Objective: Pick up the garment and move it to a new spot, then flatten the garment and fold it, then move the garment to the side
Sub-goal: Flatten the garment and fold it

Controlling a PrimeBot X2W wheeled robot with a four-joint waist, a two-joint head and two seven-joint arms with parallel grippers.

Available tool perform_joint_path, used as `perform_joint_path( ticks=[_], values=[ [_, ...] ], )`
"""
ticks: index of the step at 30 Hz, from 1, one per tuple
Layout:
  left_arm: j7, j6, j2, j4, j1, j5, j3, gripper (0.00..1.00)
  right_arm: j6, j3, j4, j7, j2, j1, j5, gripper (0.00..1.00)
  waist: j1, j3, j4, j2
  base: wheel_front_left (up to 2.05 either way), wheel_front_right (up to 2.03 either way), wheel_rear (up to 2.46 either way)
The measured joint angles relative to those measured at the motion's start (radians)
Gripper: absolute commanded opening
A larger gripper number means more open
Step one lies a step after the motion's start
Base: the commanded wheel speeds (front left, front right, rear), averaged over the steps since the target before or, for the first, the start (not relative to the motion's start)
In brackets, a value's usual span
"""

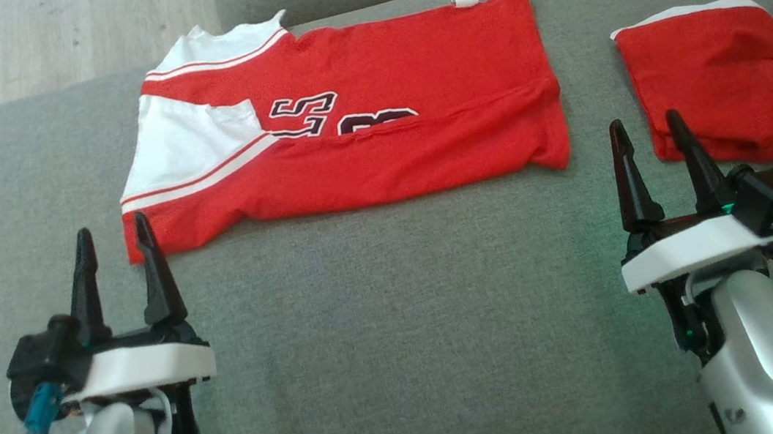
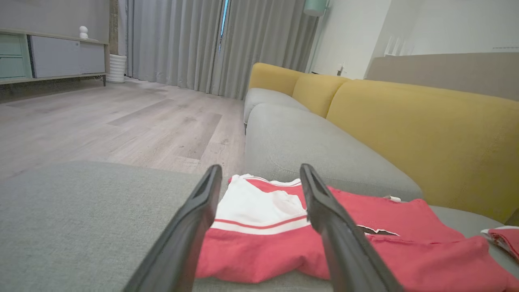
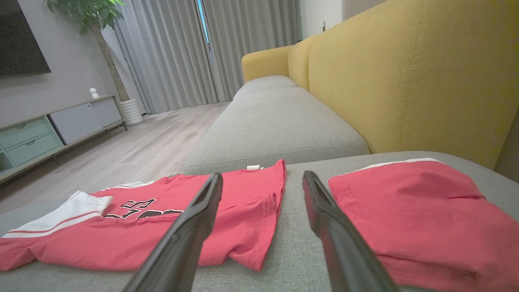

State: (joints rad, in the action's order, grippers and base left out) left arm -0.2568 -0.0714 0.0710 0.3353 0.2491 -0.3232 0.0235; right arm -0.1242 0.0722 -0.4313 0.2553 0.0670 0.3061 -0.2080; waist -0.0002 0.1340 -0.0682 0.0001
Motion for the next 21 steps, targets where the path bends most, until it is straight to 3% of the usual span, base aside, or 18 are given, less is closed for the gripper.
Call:
perform_joint_path(
  ticks=[10,21],
  values=[
    [0.000,0.011,-0.012,0.176,0.078,0.053,-0.019,1.00,0.000,0.009,0.033,0.000,-0.006,0.010,0.002,1.00,0.0002,0.041,-0.022,0.0000,0.00,0.00,0.00],
    [0.081,0.073,0.036,0.409,0.213,0.077,-0.019,1.00,0.000,0.040,0.054,0.000,-0.007,0.019,-0.023,1.00,0.0003,0.101,-0.052,0.0000,0.00,0.00,0.00]
  ],
)
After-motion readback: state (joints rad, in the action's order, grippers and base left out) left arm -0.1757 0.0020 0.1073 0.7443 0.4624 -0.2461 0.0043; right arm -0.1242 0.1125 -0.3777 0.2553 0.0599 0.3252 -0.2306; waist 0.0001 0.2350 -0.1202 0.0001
